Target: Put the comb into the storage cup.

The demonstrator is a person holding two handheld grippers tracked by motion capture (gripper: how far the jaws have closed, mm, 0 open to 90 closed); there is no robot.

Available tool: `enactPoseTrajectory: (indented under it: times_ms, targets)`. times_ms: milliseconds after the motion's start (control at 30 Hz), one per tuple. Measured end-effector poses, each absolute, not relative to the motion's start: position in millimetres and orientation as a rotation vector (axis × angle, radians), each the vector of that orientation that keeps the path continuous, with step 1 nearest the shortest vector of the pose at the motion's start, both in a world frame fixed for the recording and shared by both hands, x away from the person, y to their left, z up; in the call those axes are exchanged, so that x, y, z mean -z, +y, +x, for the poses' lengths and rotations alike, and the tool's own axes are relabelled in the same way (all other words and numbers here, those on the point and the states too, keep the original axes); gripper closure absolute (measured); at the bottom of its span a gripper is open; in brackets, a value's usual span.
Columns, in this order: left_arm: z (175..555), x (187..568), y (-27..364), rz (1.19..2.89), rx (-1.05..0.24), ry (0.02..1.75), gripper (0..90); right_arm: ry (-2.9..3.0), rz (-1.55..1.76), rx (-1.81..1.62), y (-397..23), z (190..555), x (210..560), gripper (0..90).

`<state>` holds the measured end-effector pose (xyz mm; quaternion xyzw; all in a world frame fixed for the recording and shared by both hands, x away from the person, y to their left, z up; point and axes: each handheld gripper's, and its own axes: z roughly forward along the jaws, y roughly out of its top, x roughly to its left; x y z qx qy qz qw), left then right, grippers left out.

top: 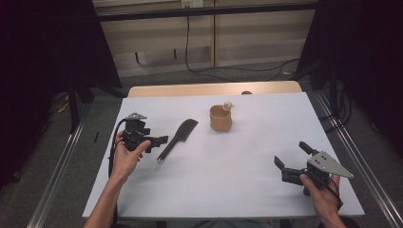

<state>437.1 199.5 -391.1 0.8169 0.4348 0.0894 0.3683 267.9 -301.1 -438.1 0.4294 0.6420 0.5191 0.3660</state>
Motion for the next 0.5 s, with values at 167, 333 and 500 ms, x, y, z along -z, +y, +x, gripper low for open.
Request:
enactPoseTrajectory:
  times_ms: [167,333,500]
  targets:
    - [442.1,390.8,196.1,2.136,-0.198,1.123,8.7,1.648,1.104,-1.334,-301.2,267.9,438.2,0.0]
    - [449.8,392.5,184.8,2.185,-0.159,1.082,5.9,1.645,1.109,-1.330,-301.1,268.5,438.3,0.0]
    - [457.6,397.7,173.0,2.259,-0.122,1.081,6.5,1.648,1.109,-1.330,-300.7,268.4,438.4,0.0]
